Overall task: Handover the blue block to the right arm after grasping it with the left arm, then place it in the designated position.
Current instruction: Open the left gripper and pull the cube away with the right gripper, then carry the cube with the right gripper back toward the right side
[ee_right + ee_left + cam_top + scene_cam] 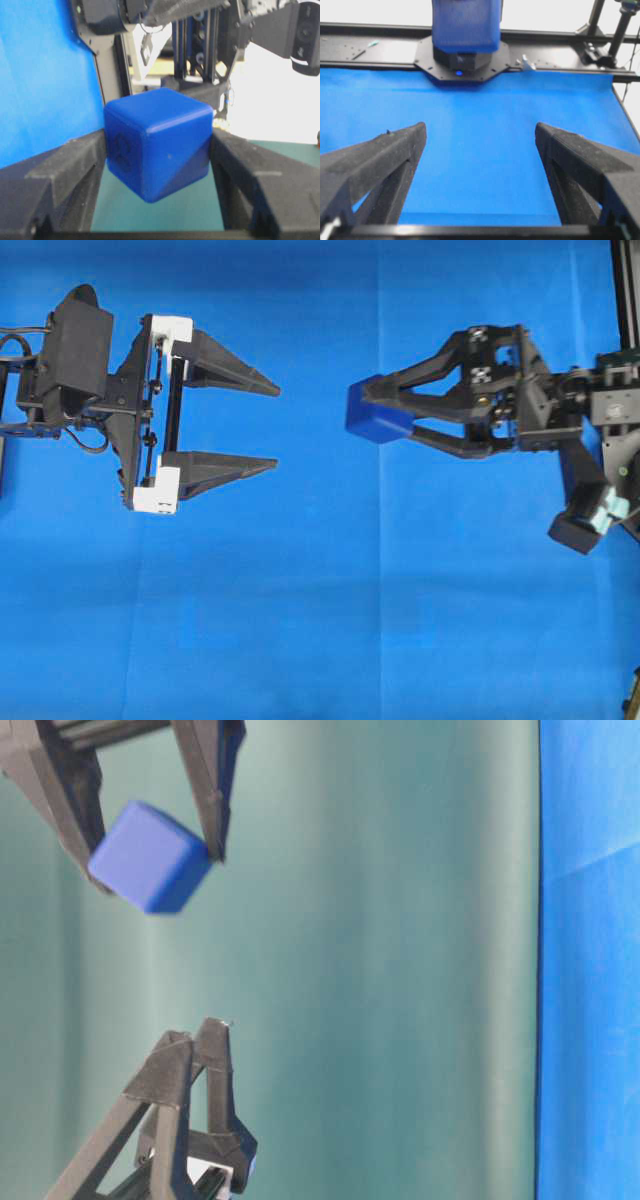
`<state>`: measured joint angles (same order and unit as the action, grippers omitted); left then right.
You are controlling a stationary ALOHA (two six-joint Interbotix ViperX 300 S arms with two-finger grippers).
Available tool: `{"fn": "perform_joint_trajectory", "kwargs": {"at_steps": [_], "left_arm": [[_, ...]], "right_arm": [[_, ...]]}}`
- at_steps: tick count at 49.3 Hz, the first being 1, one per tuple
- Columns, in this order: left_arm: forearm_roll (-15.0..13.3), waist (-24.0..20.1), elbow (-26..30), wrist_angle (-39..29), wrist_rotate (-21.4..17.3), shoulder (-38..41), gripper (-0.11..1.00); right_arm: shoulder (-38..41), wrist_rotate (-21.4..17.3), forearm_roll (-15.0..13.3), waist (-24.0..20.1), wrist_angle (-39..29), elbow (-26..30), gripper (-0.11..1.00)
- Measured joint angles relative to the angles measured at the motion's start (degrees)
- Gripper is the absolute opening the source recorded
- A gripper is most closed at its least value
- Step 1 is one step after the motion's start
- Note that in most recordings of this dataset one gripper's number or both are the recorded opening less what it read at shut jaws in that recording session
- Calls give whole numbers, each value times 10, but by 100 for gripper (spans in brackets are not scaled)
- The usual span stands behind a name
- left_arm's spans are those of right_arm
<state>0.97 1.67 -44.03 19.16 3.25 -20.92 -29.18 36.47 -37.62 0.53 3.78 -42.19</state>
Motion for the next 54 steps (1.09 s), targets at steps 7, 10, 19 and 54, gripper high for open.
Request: {"fn": "perform_joint_trajectory", "kwargs": {"at_steps": [7, 10, 19, 54], "left_arm": [[1, 0, 0, 0, 0, 0, 93], [1, 1, 0, 0, 1, 0, 93], [1, 0, 0, 0, 0, 1, 93], [1, 0, 0, 0, -5, 0, 93]], "right_arm": [[-3, -9, 0, -1, -12, -2, 55], [-2, -11, 0, -1, -13, -1, 55], [1, -13, 0, -1, -14, -1, 55], [-1, -457, 73, -1, -26, -2, 55]]}}
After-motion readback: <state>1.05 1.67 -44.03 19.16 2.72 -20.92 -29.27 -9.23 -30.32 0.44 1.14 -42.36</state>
